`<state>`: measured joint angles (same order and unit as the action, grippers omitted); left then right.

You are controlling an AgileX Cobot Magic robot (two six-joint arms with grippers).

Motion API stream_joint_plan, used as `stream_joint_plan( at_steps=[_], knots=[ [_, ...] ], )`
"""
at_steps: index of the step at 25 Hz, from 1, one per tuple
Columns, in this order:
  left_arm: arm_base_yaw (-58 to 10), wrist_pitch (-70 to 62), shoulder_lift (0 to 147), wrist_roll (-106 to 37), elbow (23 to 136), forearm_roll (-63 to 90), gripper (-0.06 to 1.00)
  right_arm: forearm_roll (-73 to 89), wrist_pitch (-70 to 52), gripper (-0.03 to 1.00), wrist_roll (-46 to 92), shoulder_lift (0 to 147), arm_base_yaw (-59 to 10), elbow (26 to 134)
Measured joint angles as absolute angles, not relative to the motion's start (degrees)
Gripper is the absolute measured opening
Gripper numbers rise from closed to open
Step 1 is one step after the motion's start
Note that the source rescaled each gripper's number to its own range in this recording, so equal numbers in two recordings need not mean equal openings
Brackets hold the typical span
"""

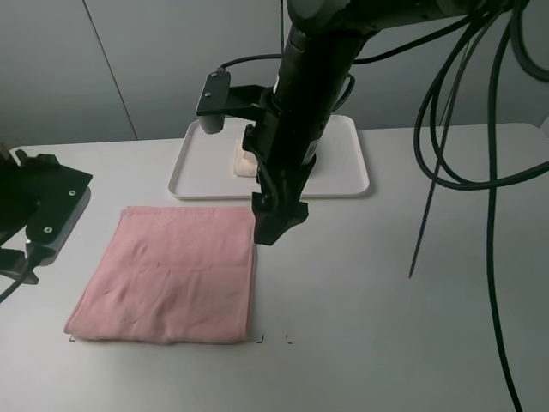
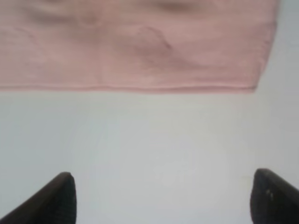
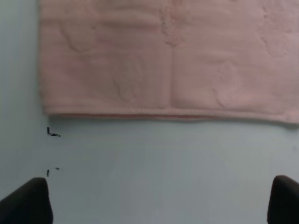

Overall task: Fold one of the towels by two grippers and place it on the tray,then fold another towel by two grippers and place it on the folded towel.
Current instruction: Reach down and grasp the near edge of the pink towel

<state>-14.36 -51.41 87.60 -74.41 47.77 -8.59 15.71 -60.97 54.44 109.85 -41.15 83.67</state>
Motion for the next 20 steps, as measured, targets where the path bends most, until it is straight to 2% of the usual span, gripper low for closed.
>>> stream_joint_plan(
  at_steps=[10, 20],
  knots=[
    [-14.36, -37.23, 87.72, -79.03, 33.35, -8.81, 0.95, 14.67, -59.77, 1.00, 55.05, 115.02, -49.12, 83.67],
    [-14.36, -33.99, 89.77, -80.08, 31.68, -6.29, 0.95, 13.64, -57.36, 1.00, 53.98, 118.89, -51.89, 83.67]
  ],
)
